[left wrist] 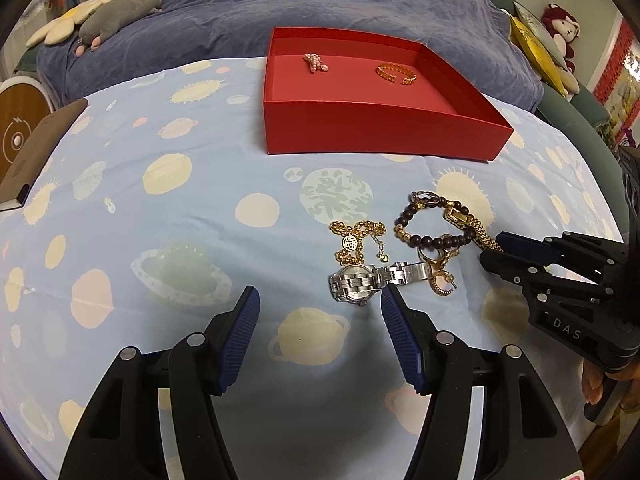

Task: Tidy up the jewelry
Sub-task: 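Grasp the gold link watch with the right tool while the left tool grasps the silver watch, then lift both watches and carry them over the red box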

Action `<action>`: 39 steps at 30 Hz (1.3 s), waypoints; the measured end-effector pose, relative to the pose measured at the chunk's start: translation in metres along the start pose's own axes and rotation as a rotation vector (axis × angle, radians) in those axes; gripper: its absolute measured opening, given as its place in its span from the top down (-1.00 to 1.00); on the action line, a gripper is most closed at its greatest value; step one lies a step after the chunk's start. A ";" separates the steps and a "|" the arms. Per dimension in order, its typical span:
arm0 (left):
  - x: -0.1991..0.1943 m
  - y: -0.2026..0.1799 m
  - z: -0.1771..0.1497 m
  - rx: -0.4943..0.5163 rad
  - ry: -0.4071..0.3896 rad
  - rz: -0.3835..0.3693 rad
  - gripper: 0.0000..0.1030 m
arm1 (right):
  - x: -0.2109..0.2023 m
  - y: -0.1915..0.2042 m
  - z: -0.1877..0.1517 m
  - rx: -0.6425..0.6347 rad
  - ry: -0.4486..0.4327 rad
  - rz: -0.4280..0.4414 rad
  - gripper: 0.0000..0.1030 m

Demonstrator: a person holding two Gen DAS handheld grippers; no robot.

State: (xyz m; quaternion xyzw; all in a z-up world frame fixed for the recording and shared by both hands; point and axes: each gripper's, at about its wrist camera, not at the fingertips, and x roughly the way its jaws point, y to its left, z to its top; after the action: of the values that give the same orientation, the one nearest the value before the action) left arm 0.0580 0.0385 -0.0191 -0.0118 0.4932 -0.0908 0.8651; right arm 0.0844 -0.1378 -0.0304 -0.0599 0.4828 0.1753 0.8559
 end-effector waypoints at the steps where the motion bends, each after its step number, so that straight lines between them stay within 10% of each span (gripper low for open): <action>1: 0.000 0.000 0.000 -0.001 0.002 -0.004 -0.18 | -0.001 -0.002 -0.001 0.013 0.000 0.006 0.55; 15: 0.008 -0.029 0.002 0.096 -0.037 -0.058 -0.18 | -0.050 -0.013 0.002 0.114 -0.097 0.089 0.55; 30: 0.022 -0.042 0.003 0.166 -0.057 0.000 0.44 | -0.073 -0.032 -0.003 0.162 -0.141 0.088 0.55; 39: 0.019 -0.039 0.003 0.139 -0.039 -0.028 0.38 | -0.069 -0.026 -0.003 0.149 -0.129 0.093 0.55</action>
State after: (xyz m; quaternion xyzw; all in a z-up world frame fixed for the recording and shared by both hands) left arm 0.0642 -0.0032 -0.0293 0.0394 0.4686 -0.1365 0.8719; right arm 0.0583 -0.1793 0.0249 0.0380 0.4408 0.1820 0.8782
